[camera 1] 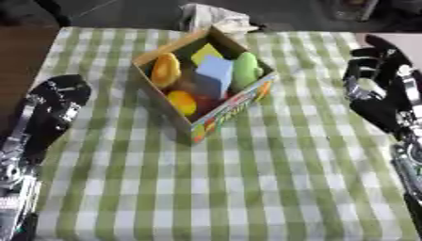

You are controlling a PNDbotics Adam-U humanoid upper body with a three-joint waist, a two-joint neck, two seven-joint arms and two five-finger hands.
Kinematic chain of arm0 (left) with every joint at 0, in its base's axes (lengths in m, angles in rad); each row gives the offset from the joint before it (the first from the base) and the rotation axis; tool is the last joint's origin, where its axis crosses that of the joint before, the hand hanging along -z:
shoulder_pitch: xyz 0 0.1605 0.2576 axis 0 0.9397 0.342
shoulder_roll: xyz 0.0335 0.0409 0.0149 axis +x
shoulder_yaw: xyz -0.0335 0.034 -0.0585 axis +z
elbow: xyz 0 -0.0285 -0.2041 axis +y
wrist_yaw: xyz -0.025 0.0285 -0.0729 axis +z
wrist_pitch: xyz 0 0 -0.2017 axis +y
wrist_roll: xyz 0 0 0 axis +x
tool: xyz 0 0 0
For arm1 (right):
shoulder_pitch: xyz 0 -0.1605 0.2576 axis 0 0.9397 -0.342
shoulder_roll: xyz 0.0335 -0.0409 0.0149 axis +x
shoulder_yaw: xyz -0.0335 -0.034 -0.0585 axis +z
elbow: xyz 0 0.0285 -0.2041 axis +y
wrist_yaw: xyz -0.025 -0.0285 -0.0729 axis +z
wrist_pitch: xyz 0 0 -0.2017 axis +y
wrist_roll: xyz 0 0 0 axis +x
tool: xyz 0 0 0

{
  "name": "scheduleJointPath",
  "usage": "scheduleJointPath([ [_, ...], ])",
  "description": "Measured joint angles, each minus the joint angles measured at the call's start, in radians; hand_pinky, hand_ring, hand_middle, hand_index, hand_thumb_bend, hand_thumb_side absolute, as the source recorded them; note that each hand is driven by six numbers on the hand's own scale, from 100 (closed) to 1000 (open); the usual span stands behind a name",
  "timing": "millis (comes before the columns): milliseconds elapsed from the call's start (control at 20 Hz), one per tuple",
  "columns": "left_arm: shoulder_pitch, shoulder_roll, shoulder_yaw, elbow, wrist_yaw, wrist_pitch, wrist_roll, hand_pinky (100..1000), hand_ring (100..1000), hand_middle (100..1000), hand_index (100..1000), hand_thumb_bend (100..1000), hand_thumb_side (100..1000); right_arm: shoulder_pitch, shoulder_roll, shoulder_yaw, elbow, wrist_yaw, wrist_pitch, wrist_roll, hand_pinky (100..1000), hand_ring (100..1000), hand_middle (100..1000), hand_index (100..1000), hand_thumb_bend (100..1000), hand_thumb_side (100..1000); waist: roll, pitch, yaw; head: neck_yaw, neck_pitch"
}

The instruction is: Pick up objects on the table and place them in the box.

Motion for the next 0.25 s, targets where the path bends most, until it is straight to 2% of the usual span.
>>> scheduleJointPath([
  [250, 0.006, -0.007, 0.0, -0.002, -0.009, -0.005, 0.003, 765, 729, 706, 780, 610, 648, 0.063, 0.031, -0.006, 0.002, 0.001, -0.019, -0.019, 716, 760, 731, 921, 100, 256, -0.003, 0.003, 0.005, -0.001, 0.0],
])
